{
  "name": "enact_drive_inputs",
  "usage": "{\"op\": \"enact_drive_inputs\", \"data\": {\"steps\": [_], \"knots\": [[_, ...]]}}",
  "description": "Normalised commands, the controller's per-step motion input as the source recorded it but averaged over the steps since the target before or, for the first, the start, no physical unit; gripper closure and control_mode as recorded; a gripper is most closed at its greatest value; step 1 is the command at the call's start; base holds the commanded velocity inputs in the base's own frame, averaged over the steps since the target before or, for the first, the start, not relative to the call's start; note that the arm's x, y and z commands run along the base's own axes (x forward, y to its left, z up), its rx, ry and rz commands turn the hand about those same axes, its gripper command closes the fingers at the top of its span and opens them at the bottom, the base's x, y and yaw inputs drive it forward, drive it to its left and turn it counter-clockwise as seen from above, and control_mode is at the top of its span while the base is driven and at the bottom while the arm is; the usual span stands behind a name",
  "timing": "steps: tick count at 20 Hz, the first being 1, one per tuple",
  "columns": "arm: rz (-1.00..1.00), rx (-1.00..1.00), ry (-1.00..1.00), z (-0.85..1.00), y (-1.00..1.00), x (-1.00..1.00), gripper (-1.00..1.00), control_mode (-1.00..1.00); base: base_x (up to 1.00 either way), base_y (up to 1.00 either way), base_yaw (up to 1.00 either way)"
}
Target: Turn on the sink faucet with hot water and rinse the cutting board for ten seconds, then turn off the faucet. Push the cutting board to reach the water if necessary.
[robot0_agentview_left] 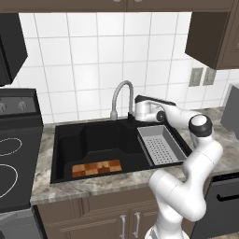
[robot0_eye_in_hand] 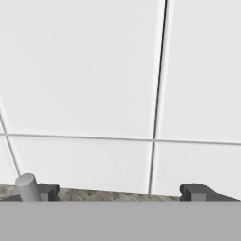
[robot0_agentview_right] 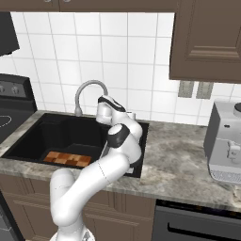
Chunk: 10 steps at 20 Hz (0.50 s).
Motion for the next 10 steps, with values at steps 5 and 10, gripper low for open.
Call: {"op": "enact_drive_inputs", "data": {"steps": [5,10], "knots": [[0.00,0.00,0.02,0.00,-0.11,-0.31,-1.00,-1.00,0.00,0.00,0.00],[0.00,0.00,0.03,0.00,-0.09,-0.32,-1.00,-1.00,0.00,0.00,0.00]]}}
